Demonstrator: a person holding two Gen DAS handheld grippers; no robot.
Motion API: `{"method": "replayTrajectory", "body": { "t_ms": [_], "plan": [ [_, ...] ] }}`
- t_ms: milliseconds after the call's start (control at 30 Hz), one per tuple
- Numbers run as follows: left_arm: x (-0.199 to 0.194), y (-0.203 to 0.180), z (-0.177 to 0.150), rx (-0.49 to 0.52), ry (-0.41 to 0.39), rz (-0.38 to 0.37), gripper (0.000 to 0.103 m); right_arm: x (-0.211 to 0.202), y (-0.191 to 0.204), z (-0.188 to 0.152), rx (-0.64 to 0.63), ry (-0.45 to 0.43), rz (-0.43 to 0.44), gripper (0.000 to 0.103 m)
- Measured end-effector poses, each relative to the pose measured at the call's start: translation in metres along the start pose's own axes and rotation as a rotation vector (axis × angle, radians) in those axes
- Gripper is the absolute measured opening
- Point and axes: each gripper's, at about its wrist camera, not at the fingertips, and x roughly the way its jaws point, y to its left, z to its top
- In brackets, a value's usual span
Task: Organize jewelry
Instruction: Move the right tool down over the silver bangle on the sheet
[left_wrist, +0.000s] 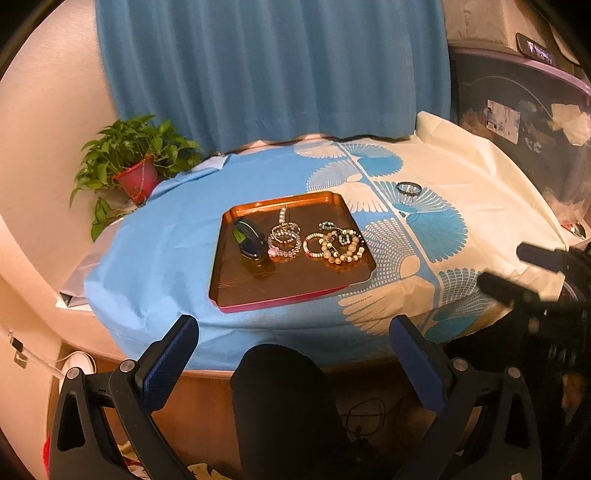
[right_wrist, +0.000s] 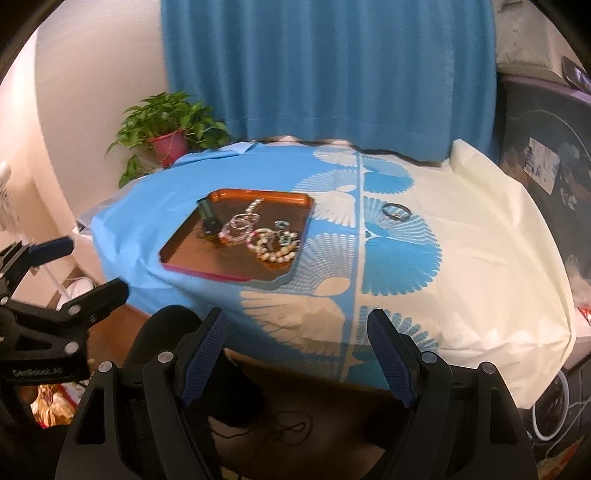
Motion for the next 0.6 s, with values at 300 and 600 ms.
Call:
{"method": "replayTrajectory", "body": {
  "t_ms": [300,600],
  "plan": [
    [0.047,0.018,0.042,-0.073,0.025,0.019,0.102,0.068,-0.075,0.040,0.116,0.011,-0.052,0.078],
    [0.116,0.009,0.092,-0.084,0.066,0.011,0.102,0.208,-0.142,0.104,0.226,0.087,-0.026,0.078]
  ]
}}
